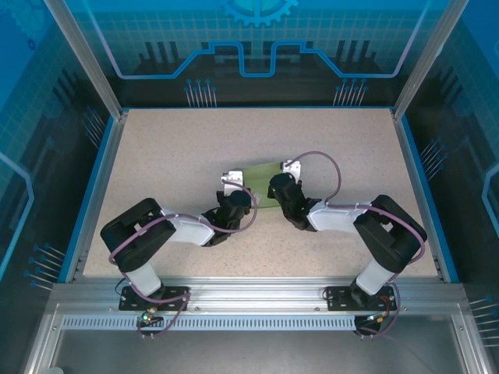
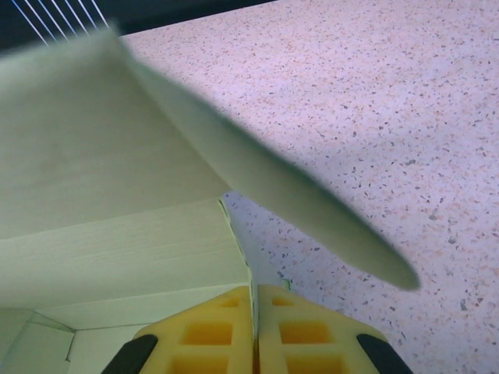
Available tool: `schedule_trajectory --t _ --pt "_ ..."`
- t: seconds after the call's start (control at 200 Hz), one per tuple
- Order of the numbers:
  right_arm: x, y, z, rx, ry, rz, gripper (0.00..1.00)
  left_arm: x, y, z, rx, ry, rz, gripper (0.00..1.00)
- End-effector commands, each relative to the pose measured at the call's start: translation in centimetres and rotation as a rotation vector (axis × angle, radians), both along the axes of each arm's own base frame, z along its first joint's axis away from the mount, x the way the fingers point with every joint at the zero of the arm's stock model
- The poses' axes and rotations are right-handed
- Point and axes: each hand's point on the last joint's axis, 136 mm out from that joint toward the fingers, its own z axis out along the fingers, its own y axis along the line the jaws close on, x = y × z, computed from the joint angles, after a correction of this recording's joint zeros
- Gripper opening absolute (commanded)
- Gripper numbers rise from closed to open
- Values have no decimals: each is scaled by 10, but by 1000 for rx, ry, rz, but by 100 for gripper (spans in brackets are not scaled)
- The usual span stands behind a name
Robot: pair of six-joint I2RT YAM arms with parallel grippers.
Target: Fold the paper box
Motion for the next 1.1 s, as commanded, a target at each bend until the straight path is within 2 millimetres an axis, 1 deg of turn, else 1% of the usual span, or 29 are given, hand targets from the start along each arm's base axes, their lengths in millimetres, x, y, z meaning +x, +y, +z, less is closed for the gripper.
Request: schedule_trajectory --t 0.0,0.19,0.455,0.675,0.77,0.971,1.096 --pt "-21 16 -14 42 63 47 8 -11 -17 1 -13 5 -87 0" --pt "-31 12 -25 32 81 22 8 -20 -17 -7 2 14 -94 0" --pt "-36 3 -23 -30 54 22 6 -31 -11 -15 6 27 -93 0" --pt "-39 0 -30 -87 51 35 2 -37 -10 -23 5 41 -96 0" --pt "-42 -1 -34 -112 47 35 1 -39 -9 -25 8 45 -97 2" --pt "-44 -2 -37 -139 36 36 0 -40 -7 -20 1 41 -97 7" --pt "-46 -3 -38 -159 31 38 0 -41 -5 -17 -7 34 -95 17"
